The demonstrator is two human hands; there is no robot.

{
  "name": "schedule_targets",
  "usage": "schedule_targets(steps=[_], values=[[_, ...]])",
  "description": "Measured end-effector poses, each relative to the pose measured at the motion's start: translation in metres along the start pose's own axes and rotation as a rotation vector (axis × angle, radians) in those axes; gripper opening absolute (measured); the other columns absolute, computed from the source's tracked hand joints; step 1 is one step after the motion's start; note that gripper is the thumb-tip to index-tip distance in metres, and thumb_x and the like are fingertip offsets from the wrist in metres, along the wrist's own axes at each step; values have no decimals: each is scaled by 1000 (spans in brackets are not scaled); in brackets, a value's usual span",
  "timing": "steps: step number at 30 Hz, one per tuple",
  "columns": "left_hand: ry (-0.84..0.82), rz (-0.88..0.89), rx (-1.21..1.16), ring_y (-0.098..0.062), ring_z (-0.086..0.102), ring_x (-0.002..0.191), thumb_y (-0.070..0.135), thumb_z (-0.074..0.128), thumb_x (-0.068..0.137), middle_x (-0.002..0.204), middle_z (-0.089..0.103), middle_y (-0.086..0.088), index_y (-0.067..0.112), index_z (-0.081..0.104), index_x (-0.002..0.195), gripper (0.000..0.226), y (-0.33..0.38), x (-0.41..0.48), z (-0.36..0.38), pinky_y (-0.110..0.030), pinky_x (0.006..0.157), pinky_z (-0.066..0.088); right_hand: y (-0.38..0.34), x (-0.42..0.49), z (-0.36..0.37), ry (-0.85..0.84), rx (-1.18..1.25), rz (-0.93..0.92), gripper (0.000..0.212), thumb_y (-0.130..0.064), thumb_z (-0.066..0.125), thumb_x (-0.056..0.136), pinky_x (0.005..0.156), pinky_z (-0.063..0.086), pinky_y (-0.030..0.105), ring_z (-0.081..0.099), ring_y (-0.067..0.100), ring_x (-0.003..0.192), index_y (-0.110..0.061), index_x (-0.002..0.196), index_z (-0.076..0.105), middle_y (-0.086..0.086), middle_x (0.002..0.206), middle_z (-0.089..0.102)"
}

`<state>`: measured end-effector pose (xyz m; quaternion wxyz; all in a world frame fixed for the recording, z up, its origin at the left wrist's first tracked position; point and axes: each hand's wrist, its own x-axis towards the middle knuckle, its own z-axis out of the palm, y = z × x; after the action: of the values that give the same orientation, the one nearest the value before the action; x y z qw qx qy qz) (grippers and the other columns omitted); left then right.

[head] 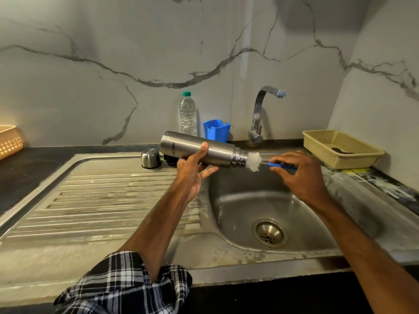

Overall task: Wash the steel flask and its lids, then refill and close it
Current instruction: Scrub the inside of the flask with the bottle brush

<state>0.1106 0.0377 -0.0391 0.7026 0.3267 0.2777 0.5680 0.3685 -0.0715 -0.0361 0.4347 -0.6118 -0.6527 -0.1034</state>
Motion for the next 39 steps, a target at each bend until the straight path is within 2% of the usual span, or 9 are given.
schedule_targets(steps=[3, 6, 9, 12, 18, 23, 29, 33, 39], values=[[-41, -16, 18, -32, 69, 112, 17, 79, 84, 129, 65, -21, 2, 42, 142, 71, -6, -3, 7, -44, 73, 63, -12, -1, 14, -34, -2, -41, 27, -16, 76, 85, 86, 51, 34, 59, 16, 94, -13, 112, 74, 5, 103, 71], [-52, 0, 16, -32, 69, 113, 17, 79, 84, 129, 66, -21, 2, 44, 141, 69, -1, -2, 7, -45, 74, 63, -16, 0, 6, -48, 24, -59, 21, -18, 74, 88, 80, 51, 30, 62, 14, 88, -14, 108, 75, 2, 97, 72], [-28, 24, -36, -35, 68, 115, 20, 83, 75, 131, 63, -24, -1, 42, 141, 81, 5, 2, 0, -47, 74, 63, -10, 1, -8, 4, 109, -11, 12, -18, 77, 86, 74, 56, 29, 66, 9, 79, -20, 98, 77, -5, 86, 73], [-33, -2, -12, -36, 67, 116, 23, 85, 71, 131, 64, -23, 1, 39, 145, 90, -1, -2, 4, -45, 73, 63, -18, -1, 2, -30, 104, -24, 14, -16, 76, 86, 72, 58, 29, 67, 13, 77, -14, 100, 77, 1, 88, 73], [-36, 12, -9, -35, 68, 115, 19, 79, 84, 128, 65, -23, 1, 44, 141, 69, 3, 7, -2, -49, 81, 63, -7, 4, -9, 13, 86, -17, 16, -20, 79, 84, 71, 54, 21, 66, 9, 78, -15, 99, 78, -1, 89, 74], [-45, -21, 26, -35, 67, 116, 23, 83, 76, 130, 65, -22, 3, 40, 145, 84, -6, -1, 9, -47, 77, 63, -15, 2, 7, -9, 16, -93, 21, -20, 78, 84, 73, 58, 34, 65, 17, 81, -13, 104, 76, 3, 93, 74], [-29, 8, -2, -35, 66, 117, 19, 80, 83, 129, 65, -22, 0, 43, 142, 72, 2, 6, -2, -47, 78, 63, -5, 2, -11, 46, -3, -97, 21, -20, 80, 82, 68, 52, 33, 61, 19, 78, -11, 101, 77, 5, 90, 73], [-21, -23, 11, -36, 67, 116, 23, 84, 74, 130, 65, -21, 2, 40, 144, 85, -5, -3, 8, -45, 74, 63, -19, -1, 6, 18, -29, -137, 24, -17, 80, 82, 70, 52, 35, 59, 19, 80, -10, 105, 76, 6, 90, 72], [7, 0, -14, -35, 68, 115, 19, 81, 84, 126, 67, -22, 0, 46, 140, 68, 2, 7, -3, -47, 77, 63, 3, 2, -9, 41, -16, -93, 27, -22, 81, 81, 74, 54, 42, 61, 20, 84, -14, 106, 77, 3, 93, 74]])
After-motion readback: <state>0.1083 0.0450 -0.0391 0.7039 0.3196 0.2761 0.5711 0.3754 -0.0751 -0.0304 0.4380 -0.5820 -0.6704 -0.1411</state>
